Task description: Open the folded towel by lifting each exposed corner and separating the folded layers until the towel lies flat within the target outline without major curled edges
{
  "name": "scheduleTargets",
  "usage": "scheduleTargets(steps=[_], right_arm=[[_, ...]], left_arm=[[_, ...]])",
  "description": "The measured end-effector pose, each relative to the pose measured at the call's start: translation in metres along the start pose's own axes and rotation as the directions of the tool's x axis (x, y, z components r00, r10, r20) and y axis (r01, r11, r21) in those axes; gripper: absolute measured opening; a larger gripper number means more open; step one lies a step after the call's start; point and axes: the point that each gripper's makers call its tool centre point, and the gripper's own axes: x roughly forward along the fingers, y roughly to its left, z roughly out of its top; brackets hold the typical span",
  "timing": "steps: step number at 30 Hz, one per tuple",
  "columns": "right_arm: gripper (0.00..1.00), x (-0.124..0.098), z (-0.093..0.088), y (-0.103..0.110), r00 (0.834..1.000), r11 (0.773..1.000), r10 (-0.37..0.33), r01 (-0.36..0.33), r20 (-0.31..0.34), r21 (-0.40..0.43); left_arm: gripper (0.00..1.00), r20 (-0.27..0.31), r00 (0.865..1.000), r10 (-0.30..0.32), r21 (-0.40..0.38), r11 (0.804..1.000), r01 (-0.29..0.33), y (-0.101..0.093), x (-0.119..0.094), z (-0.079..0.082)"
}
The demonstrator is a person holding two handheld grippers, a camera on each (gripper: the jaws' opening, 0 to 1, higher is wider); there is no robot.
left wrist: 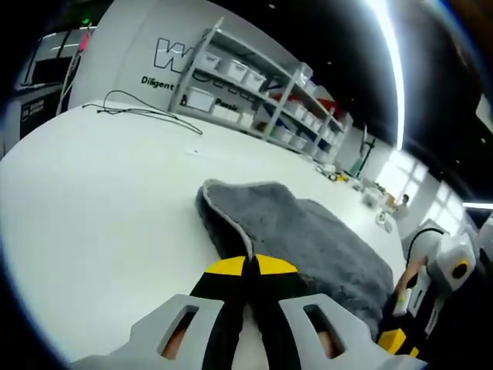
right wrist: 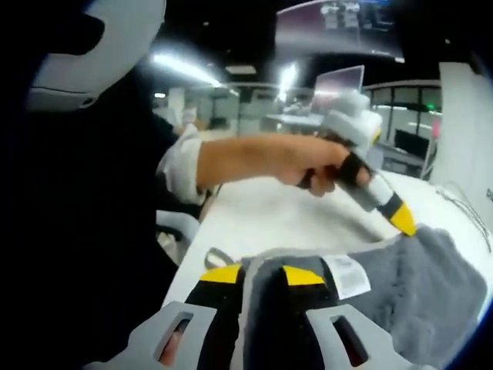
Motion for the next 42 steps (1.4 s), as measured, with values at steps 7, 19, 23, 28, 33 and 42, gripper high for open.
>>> scheduleTargets(steps=[7,19,23,28,33,42], right_arm=[[0.07,0.002,-0.002,0.001,1.000,1.000,-0.002,0.002,-0.019,0.011],[0.00,0.003,-0.002,0.005,0.999,1.000,0.000,0.000,-0.032,0.007],[0.04,0.006,-0.009,0.008,0.998,1.000,0.001,-0.002,-0.062,-0.022],[0.03,0.008,-0.011,0.006,0.998,1.000,-0.016,0.015,-0.064,-0.026],[0.02,0.009,-0.013,0.006,0.997,0.999,-0.026,0.023,-0.079,-0.041],[0.00,0.004,-0.005,0.004,0.999,0.998,-0.025,0.028,-0.047,0.051]], left_arm=[[0.03,0.001,1.000,-0.005,-0.003,1.000,0.005,-0.001,0.000,0.000],[0.03,-0.002,1.000,-0.011,-0.001,1.000,0.011,-0.001,0.000,-0.001],[0.03,-0.004,1.000,-0.013,0.000,1.000,0.013,-0.001,0.001,-0.002],[0.03,-0.004,1.000,-0.012,0.001,1.000,0.012,-0.001,0.001,-0.002],[0.03,-0.010,1.000,-0.010,0.003,1.000,0.010,-0.001,0.002,-0.004],[0.03,-0.004,1.000,-0.011,0.000,1.000,0.011,0.000,0.001,-0.002]])
